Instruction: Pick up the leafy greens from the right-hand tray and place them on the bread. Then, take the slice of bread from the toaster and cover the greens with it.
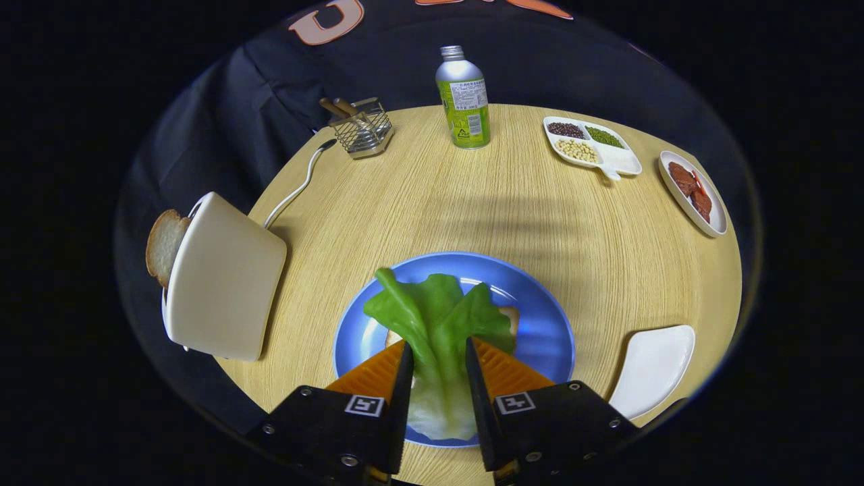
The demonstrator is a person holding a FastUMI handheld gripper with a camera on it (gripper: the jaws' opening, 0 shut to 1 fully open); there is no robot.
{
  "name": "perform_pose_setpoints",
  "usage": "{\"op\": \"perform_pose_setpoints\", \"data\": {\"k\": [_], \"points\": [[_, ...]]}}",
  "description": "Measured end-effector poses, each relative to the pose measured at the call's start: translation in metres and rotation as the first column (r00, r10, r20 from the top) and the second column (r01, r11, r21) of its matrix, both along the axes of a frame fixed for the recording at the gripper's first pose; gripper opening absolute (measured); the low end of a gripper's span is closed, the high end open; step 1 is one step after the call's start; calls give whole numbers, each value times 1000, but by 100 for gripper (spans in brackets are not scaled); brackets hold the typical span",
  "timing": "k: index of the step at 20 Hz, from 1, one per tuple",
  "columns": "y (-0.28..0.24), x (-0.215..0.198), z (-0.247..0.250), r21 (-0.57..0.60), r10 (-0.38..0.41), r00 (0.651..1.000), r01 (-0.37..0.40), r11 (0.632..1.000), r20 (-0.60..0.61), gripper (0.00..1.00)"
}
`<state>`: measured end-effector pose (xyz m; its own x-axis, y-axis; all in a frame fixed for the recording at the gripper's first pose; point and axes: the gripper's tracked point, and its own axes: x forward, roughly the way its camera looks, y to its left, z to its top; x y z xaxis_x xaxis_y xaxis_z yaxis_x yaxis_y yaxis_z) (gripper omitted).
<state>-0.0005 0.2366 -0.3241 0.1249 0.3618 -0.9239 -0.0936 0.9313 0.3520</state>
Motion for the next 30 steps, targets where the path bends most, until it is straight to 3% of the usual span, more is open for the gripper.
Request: {"op": "perform_pose_setpoints", "data": {"k": [7, 13, 14, 16, 17, 21, 30], "points": [[-10, 5, 1, -88, -4, 1000, 6, 996, 25, 53], [14, 20, 58, -4, -19, 996, 19, 1000, 82, 54], [23, 23, 72, 32, -28, 996, 25, 999, 83, 56], [38, 29, 98, 85, -34, 995, 26, 996, 96, 69], [46, 33, 110, 99, -27, 993, 16, 995, 114, 78], [75, 45, 155, 131, 4, 986, -26, 991, 166, 88], [149, 59, 220, 155, 104, 967, -142, 978, 231, 91]]}}
